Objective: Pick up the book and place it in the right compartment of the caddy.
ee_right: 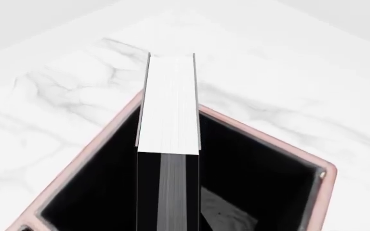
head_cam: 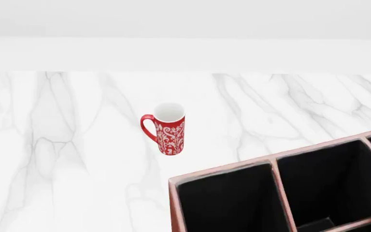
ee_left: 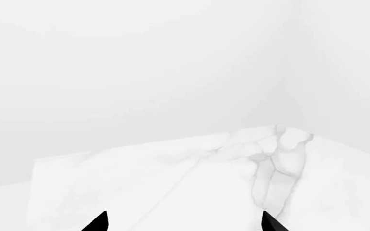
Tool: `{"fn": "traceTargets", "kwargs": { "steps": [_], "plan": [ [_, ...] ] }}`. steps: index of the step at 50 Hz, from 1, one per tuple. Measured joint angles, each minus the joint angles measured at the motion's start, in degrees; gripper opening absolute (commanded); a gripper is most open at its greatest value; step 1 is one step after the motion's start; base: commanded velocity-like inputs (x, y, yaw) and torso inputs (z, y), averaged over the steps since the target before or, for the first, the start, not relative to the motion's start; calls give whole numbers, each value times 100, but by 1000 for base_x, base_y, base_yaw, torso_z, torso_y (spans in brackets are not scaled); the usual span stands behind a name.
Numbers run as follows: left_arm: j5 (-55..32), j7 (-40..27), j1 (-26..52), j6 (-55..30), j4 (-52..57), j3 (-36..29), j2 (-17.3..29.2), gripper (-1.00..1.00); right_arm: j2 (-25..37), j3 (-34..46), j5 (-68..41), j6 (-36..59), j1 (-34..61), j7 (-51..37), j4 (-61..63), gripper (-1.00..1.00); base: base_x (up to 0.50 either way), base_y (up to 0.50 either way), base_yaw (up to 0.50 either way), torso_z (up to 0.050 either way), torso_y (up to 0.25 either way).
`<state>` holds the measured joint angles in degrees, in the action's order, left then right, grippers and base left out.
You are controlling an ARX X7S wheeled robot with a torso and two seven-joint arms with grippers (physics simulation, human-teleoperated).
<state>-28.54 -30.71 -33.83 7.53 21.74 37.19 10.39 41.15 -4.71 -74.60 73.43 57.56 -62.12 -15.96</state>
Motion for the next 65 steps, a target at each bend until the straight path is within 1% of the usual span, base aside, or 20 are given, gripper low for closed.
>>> {"fn": "traceTargets", "kwargs": {
  "steps": [10,11,44,47,51,55,60,65],
  "plan": [
    [-3,5,-11,18,-2,4,-5,100,-13,117,42,-51,-48,177,-78,-100,0,0,0,0,1],
    [-3,6,-11,19,-3,3,-5,100,-11,129,44,-55,-53,198,-77,100,0,0,0,0,10],
    [-24,14,-14,24,-13,-13,8,100,44,183,126,-170,-52,453,71,100,0,0,0,0,0],
    [-48,-2,-7,-62,45,-36,60,100,48,273,271,-360,-98,640,226,100,0,0,0,0,0],
    [-171,-72,87,-456,316,-160,341,100,3,460,607,-801,-165,979,460,100,0,0,0,0,0],
    [-420,-151,579,-1114,604,-528,848,100,-86,776,951,-1134,-159,1364,636,100,0,0,0,0,0],
    [-752,-142,1743,-1965,685,-1306,1414,100,-300,1131,1246,-1443,-116,1726,800,100,0,0,0,0,0],
    [-954,-48,2954,-2671,534,-2105,1762,100,-531,1427,1451,-1647,-67,1962,884,100,0,0,0,0,0]
  ]
}}
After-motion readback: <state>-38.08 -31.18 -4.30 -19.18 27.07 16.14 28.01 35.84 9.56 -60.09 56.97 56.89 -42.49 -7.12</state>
